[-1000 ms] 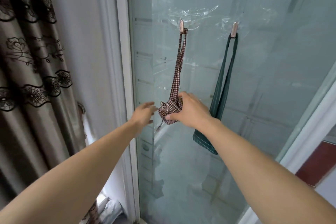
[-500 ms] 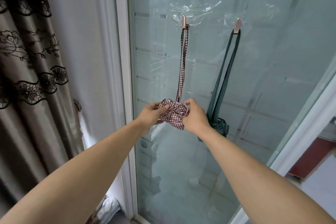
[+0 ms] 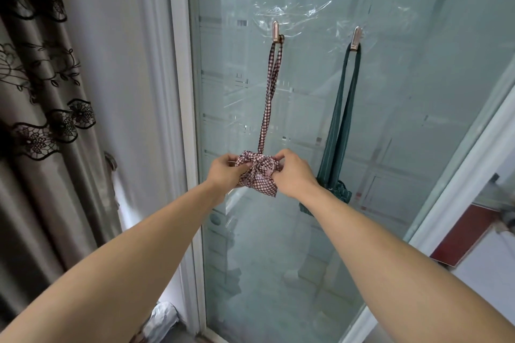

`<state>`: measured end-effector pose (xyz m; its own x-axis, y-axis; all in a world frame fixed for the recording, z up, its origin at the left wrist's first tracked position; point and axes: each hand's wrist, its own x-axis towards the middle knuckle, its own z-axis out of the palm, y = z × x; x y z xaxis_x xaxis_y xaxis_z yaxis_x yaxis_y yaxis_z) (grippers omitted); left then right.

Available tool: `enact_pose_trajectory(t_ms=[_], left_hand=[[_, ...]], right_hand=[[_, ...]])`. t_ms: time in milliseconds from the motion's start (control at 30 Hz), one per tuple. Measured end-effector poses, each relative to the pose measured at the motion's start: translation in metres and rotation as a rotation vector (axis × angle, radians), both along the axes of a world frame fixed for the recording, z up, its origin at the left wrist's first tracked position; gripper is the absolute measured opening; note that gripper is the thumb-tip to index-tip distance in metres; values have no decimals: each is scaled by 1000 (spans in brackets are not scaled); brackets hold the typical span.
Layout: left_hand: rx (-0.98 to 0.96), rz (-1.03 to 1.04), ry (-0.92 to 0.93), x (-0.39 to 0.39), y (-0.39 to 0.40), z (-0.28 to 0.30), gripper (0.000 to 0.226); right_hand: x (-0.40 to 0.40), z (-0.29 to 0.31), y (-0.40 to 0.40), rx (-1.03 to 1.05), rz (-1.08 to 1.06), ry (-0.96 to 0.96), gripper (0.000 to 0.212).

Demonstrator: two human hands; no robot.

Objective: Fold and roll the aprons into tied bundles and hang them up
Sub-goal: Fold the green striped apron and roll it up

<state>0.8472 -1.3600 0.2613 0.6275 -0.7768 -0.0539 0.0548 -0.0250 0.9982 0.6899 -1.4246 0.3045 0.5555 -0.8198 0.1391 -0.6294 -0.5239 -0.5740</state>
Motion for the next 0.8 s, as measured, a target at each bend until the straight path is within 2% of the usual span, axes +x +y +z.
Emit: enact_pose_trajectory(t_ms=[133, 300, 433, 500, 800], left_hand=[[10, 3, 113, 3, 4, -13, 29], [24, -29, 14, 10, 8, -14, 35], [13, -56, 11, 19, 12, -6, 41], [4, -56, -2, 22, 12, -5, 38], [-6, -12, -43, 19, 12, -5, 56]], right_hand=[[2, 4, 4, -36, 20, 62, 29], [1, 3, 2, -1, 37, 124, 27], [-3, 27, -7, 93, 47, 149, 66], [-5, 38, -11, 92, 47, 140, 73], [-7, 48, -13, -10, 78, 151, 63]])
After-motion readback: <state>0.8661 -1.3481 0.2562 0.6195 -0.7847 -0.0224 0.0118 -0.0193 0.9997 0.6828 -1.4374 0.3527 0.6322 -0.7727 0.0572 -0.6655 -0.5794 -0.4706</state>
